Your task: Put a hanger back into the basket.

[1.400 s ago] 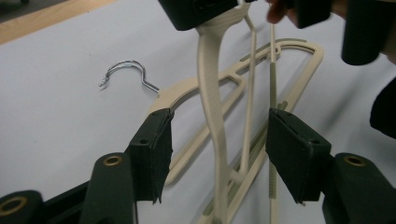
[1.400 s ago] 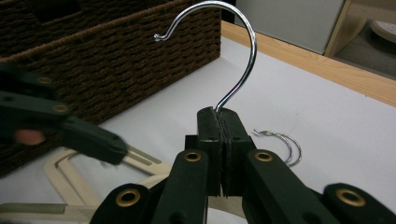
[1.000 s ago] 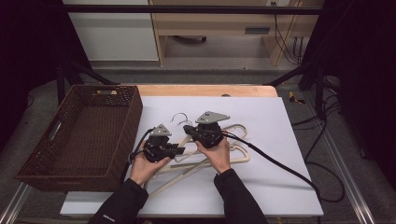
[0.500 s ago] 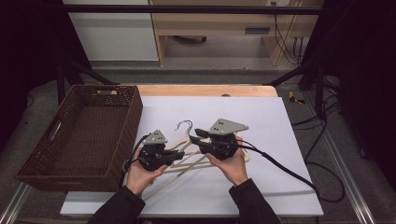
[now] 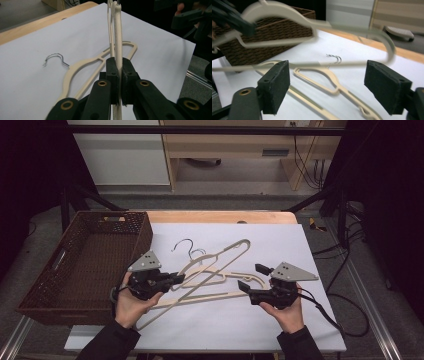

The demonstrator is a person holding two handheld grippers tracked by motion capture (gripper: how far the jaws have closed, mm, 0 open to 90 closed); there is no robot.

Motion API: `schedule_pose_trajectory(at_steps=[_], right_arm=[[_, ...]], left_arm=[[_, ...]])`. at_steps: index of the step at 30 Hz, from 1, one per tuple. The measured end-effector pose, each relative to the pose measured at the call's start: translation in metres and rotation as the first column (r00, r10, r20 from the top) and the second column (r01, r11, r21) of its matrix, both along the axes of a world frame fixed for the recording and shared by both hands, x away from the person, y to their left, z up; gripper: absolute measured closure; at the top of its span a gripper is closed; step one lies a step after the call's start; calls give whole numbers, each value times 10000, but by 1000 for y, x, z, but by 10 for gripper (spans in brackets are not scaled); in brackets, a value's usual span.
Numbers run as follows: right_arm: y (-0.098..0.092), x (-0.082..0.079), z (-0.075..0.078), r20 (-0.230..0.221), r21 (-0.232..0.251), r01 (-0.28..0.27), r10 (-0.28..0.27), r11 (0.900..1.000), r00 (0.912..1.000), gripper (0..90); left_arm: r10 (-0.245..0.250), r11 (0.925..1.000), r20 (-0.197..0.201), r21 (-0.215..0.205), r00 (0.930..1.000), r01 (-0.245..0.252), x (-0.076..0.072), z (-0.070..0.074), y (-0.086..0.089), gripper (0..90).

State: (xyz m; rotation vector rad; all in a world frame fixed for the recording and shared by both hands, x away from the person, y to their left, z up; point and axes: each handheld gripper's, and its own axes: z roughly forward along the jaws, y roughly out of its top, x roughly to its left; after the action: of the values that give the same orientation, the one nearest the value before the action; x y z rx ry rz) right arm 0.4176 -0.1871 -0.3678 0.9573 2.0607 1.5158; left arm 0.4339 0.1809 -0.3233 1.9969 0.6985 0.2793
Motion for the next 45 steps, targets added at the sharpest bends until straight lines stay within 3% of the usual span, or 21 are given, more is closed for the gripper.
schedule_pose_trajectory(at_steps=[8, 16, 22, 27, 41, 45], right_arm=[[-30, -5, -12, -205, -58, 886, -887, 9961, 9959, 146], [-38, -8, -12, -149, -176, 1135, -1137, 9934, 9934, 115], [-40, -7, -12, -150, -194, 1258, -1261, 9919, 9919, 107], [-43, -6, -13, -196, -126, 1320, -1322, 9912, 9910, 99], [-48, -6, -12, -72, -71, 1473, -1474, 9891, 9891, 54], [-48, -7, -11, -66, 16, 1519, -1519, 9884, 9884, 49]], left_arm=[[219, 9998, 434, -50, 9988, -217, 3, 36, 35, 865], [917, 9958, 701, -57, 9933, -915, 20, 50, 83, 865], [1479, 9886, 862, 156, 9852, -1498, 32, 50, 117, 865], [1679, 9851, 670, 254, 9835, -1699, 42, 47, 140, 865], [2448, 9694, 398, 98, 9688, -2453, 53, 43, 197, 865], [2740, 9617, 354, 8, 9611, -2742, 54, 41, 213, 864]])
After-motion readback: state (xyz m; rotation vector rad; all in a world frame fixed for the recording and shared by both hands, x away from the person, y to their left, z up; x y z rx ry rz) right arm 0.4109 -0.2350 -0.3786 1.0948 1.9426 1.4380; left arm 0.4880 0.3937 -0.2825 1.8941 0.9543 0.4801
